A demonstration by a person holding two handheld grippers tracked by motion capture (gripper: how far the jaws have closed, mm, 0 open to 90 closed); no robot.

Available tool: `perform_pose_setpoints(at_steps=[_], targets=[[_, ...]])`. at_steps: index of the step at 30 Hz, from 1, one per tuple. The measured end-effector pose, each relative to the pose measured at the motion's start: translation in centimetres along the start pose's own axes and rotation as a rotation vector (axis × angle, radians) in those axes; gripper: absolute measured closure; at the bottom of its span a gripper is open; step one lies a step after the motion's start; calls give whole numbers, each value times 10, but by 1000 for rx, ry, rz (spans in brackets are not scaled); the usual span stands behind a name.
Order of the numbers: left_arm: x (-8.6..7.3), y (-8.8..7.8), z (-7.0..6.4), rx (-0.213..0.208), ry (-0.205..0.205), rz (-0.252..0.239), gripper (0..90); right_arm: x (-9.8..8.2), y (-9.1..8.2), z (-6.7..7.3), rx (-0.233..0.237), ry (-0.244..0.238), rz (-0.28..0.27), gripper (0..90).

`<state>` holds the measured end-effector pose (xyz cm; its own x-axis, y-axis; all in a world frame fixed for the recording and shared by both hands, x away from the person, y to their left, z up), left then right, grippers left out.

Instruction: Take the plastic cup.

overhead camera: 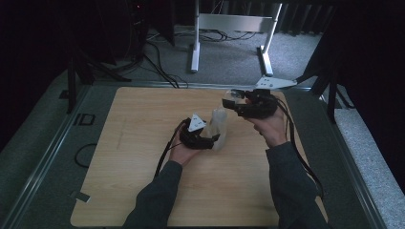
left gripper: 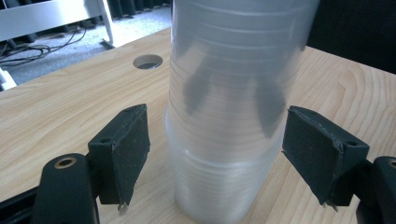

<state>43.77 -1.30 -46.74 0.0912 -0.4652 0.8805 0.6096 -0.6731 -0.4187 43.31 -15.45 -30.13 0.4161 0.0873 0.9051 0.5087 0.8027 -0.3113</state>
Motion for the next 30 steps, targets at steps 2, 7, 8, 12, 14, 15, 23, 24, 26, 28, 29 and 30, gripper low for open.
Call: perform_pose_setpoints(at_steps=[2,7,8,12,14,15,23,24,26,28,29,30], targets=[[0,-2,0,-4,2,-1,233,0,-3,0,-2,4,4,416],[-1,-11,-2,-10,0,-8,233,-2,-6,3,-8,-11,21,417],[-1,-14,-3,-17,-3,-10,232,-4,-9,5,-7,-15,39,417],[0,-18,-3,-26,-17,-18,232,-6,-12,8,-17,-27,50,416],[0,-23,-3,-41,-30,-25,232,-8,-17,10,-2,-28,42,417],[0,-24,-2,-44,-29,-24,233,-10,-18,10,4,-23,43,417],[-3,-36,2,-69,-46,-44,300,-24,-30,4,8,8,51,417],[-4,-38,2,-73,-46,-46,302,-25,-30,3,7,10,56,417],[-4,-38,2,-73,-46,-46,306,-28,-31,2,4,13,57,417],[-5,-42,0,-96,-50,-50,322,-33,-33,1,7,18,61,417],[-5,-42,0,-96,-50,-50,324,-35,-34,1,9,20,62,417],[-6,-44,0,-108,-50,-49,328,-36,-34,2,11,22,65,417]])
Point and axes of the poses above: each handheld gripper's, and its own axes: y roughly forward along the jaws, x roughly out of its top, z roughly to its left, the point moved 6 cm from there along y, roughly forward along the jaws, and after that the axes turned 14 degrees about y, right-handed, at the moved point
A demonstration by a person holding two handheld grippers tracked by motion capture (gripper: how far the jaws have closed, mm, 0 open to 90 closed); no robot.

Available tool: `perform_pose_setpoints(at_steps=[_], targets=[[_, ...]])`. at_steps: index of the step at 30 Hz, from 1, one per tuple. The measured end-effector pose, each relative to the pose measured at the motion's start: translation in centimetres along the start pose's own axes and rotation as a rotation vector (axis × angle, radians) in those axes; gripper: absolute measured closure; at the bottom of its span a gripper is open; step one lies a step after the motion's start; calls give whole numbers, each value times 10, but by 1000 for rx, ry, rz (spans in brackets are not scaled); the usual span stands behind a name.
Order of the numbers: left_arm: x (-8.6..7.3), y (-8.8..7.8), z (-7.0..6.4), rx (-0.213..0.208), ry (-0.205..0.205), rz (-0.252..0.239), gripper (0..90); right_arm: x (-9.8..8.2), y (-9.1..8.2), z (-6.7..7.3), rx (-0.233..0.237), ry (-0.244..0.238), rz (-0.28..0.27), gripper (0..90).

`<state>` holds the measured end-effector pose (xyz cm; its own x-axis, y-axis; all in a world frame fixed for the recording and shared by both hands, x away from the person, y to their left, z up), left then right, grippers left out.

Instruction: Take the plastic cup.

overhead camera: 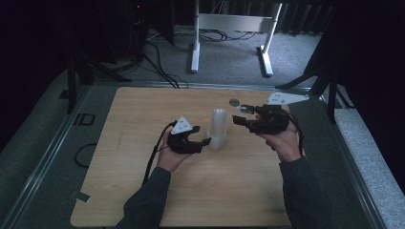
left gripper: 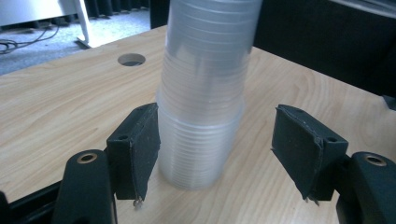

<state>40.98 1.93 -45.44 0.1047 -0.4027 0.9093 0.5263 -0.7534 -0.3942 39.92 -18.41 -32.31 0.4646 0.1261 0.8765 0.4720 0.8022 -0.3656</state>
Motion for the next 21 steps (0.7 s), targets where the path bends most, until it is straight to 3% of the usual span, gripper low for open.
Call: perform_pose_setpoints(at_steps=[12,21], targets=[[-6,-15,-3,-45,-41,-34,359,-20,5,4,21,7,29,417],[-9,-25,-4,-26,-33,-53,362,-30,10,5,29,12,38,417]])
Point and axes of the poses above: each handheld gripper's, and its own axes: y roughly forward along the jaws, x roughly out of its top, z roughly to its left, the point moved 6 cm from there along y, roughly forward along the jaws, and after that the axes turned 14 degrees about y, right-handed, at the moved point
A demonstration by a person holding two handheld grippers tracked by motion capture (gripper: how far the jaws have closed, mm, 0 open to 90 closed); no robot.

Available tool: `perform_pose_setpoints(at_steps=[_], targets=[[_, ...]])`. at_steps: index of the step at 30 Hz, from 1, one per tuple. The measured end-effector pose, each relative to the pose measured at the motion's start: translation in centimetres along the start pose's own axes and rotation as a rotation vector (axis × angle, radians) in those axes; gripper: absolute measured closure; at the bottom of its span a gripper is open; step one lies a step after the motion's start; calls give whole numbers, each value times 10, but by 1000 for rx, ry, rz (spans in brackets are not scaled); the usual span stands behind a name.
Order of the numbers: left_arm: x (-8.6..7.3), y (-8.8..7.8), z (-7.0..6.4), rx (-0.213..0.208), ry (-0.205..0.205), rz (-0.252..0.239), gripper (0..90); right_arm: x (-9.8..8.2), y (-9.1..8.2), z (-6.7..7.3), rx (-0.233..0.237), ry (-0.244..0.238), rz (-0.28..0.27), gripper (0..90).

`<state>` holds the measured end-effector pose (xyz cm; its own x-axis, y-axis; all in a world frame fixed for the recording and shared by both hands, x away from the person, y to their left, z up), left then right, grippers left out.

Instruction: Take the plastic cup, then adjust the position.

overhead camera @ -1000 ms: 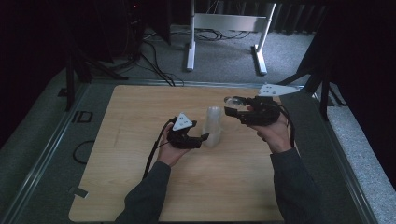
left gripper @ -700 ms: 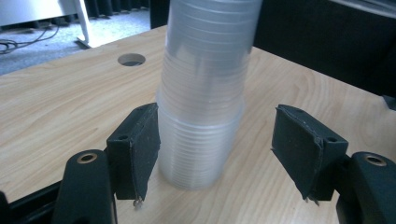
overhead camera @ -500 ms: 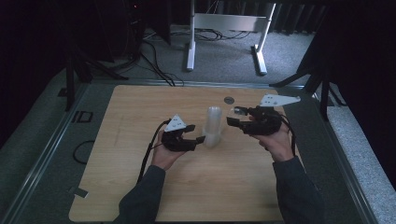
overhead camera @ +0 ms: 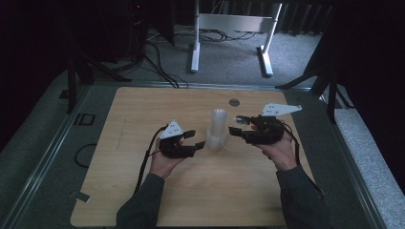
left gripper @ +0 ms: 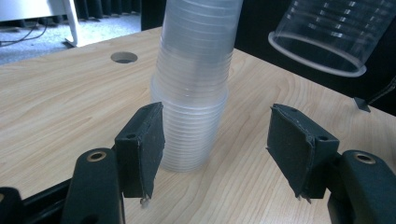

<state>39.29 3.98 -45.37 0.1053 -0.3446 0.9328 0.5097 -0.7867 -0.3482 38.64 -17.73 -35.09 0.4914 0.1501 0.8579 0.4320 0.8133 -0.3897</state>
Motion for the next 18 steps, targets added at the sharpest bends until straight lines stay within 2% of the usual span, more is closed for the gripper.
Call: perform_pose_setpoints(at_steps=[6,11,14,18], targets=[[-1,-7,-4,-7,-4,-28,355,-9,7,-1,4,13,16,417],[-4,-9,-8,-14,2,-21,336,-12,9,-2,8,20,18,417],[-5,-11,-11,-29,-24,-18,315,-16,13,-2,15,30,21,417],[-1,-13,-16,-25,-8,-29,297,-18,15,-1,22,35,25,416]])
Point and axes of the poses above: each handheld gripper's, and its own axes: y roughly forward along the jaws, x roughly out of its top, z roughly to its left, the point moved 6 cm from there along y, roughly forward along the jaws, and after that the axes turned 14 degrees about y, right-handed, at the moved point
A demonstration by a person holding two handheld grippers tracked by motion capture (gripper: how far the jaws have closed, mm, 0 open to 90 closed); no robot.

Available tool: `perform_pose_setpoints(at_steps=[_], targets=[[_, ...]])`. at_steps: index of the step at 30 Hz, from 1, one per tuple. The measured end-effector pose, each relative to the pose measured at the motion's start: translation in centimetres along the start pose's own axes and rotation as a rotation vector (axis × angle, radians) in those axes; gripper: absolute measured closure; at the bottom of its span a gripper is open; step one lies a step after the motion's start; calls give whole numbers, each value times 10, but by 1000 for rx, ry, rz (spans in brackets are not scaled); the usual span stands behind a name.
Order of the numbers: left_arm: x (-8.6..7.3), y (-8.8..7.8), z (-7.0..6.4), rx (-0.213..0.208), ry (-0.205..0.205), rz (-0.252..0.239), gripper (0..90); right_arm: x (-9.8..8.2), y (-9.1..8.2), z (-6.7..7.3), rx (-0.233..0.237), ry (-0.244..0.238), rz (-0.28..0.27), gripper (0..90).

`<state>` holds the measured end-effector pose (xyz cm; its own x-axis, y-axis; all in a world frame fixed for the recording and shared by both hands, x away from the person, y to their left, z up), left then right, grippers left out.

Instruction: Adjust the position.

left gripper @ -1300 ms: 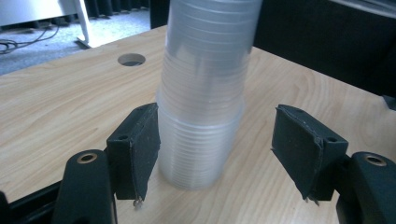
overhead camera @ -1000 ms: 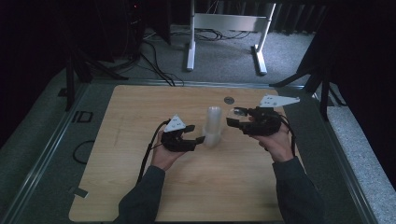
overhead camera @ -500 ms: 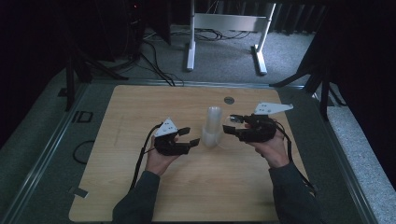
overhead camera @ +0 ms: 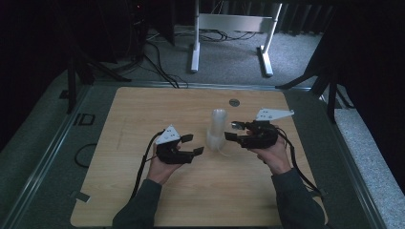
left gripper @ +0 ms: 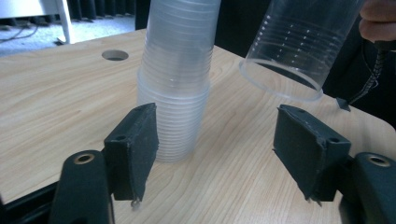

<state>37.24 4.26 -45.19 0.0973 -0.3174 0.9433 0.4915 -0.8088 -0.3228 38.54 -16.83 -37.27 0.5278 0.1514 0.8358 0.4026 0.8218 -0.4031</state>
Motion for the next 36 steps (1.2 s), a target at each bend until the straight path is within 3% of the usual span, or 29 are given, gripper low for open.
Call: perform_pose_setpoints(at_steps=[4,6,7,19,36], targets=[[5,-2,-8,5,45,7,290,-4,4,1,6,11,2,416],[5,-2,-8,5,45,7,290,-5,5,1,7,11,3,416],[8,-1,-14,2,72,19,289,-6,7,2,15,15,2,417],[19,9,-26,-8,112,9,262,-7,15,8,36,24,3,416],[24,27,-34,-28,120,31,192,-10,24,13,53,36,7,416]])
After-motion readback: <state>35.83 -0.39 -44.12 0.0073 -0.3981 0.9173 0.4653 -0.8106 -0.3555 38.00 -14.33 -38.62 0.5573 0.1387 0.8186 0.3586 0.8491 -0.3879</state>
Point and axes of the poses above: each handheld gripper's, and its own axes: y roughly forward along the jaws, x roughly out of its top, z roughly to its left, the point moved 6 cm from there along y, roughly forward along the jaws, and after that the axes turned 14 degrees about y, right-handed, at the moved point
